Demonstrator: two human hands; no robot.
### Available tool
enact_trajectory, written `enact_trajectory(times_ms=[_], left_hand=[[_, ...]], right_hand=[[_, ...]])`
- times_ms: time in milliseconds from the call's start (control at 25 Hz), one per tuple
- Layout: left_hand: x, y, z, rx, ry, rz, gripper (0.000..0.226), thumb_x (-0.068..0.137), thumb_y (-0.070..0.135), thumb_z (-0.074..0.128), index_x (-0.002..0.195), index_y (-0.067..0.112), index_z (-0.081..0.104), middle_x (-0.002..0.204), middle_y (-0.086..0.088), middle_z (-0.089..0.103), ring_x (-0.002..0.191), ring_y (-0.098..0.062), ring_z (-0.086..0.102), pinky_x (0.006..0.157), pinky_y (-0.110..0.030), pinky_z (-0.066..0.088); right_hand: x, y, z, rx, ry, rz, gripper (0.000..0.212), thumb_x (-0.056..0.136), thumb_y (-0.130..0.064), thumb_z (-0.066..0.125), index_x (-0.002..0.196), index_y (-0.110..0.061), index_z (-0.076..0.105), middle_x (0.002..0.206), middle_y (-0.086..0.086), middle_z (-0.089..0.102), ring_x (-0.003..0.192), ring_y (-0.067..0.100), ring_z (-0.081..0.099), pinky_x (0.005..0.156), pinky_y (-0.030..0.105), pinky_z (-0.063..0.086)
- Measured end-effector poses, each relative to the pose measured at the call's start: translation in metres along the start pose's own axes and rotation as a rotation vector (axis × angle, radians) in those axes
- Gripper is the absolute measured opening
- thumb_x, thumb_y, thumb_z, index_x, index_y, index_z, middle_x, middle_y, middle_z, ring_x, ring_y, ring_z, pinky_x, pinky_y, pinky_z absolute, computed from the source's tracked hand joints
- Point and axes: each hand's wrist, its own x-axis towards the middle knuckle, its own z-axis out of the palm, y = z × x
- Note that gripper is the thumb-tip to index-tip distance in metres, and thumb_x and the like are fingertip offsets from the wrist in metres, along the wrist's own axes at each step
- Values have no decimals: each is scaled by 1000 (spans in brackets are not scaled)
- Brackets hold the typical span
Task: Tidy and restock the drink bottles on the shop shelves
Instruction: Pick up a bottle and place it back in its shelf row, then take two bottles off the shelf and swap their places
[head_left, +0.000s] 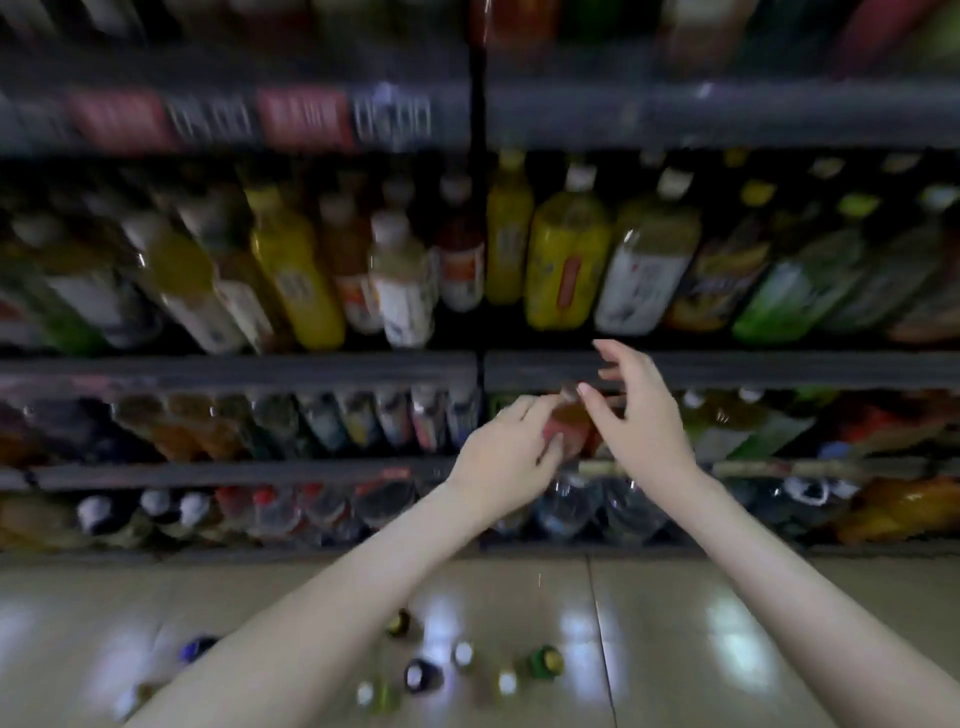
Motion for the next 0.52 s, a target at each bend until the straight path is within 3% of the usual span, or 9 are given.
enact_trajectory(times_ms=[200, 280, 400, 520], left_hand=[[79, 83, -113, 54, 407, 358, 35, 90, 28, 46, 117, 12, 60, 109, 0, 66, 96, -13, 62, 76, -28, 53], [104, 109, -142, 69, 544, 420, 31, 91, 24, 49, 117, 11, 60, 107, -1, 66, 96, -14, 62, 77, -26, 53], [143, 135, -167, 76, 631, 378, 35, 92, 19, 55, 126, 10, 55, 113, -3, 61, 102, -17, 59, 77, -32, 54], [178, 154, -172, 88, 565, 226, 58, 95, 25, 53, 148, 25, 28, 132, -10, 45, 103, -23, 56, 72, -25, 48]], right_hand=[[77, -84, -117, -43, 283, -263, 37, 94, -18, 56, 131, -14, 49, 112, -7, 50, 98, 6, 52, 81, 12, 42], [98, -100, -152, -73, 383, -329, 39, 94, -17, 57, 131, -11, 49, 114, -2, 52, 100, 12, 53, 82, 18, 43], [128, -107, -189, -143, 456, -373, 45, 93, -15, 59, 135, -8, 45, 122, 8, 53, 110, 19, 49, 92, 25, 40], [154, -100, -212, -261, 494, -368, 58, 90, -17, 62, 141, -7, 37, 133, 14, 47, 122, 26, 38, 100, 31, 32]])
